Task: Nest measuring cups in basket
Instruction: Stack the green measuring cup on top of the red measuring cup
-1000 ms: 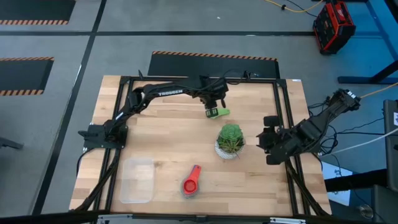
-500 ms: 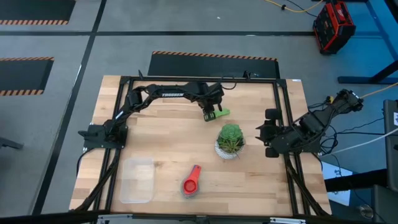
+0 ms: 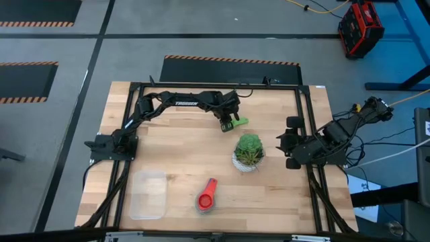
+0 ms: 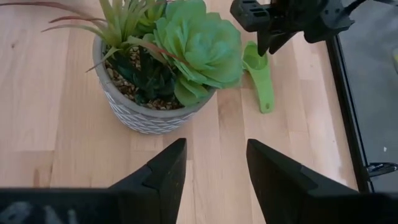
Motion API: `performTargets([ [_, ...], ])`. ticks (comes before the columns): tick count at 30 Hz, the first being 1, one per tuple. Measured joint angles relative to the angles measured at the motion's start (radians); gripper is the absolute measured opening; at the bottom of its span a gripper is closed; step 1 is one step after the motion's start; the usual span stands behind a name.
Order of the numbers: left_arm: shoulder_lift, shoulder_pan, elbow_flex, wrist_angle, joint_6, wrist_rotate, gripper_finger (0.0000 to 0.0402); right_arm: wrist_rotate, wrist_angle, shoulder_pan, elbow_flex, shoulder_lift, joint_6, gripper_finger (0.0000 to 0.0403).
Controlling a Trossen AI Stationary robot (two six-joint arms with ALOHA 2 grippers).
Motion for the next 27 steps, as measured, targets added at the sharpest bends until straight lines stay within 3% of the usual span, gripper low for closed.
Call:
performTargets([
  [11,0.000,0.000,-0.048,0.029,-0.052,-0.003,0.0099,-0.001,0.000,0.000,0.000,0.000,-0.001,0.0173],
  [27,-0.002,-0.001,-0.048,0.028,-0.112,-0.003,0.0007,-0.002,-0.003,0.000,0.000,0.000,-0.002,0.0173],
])
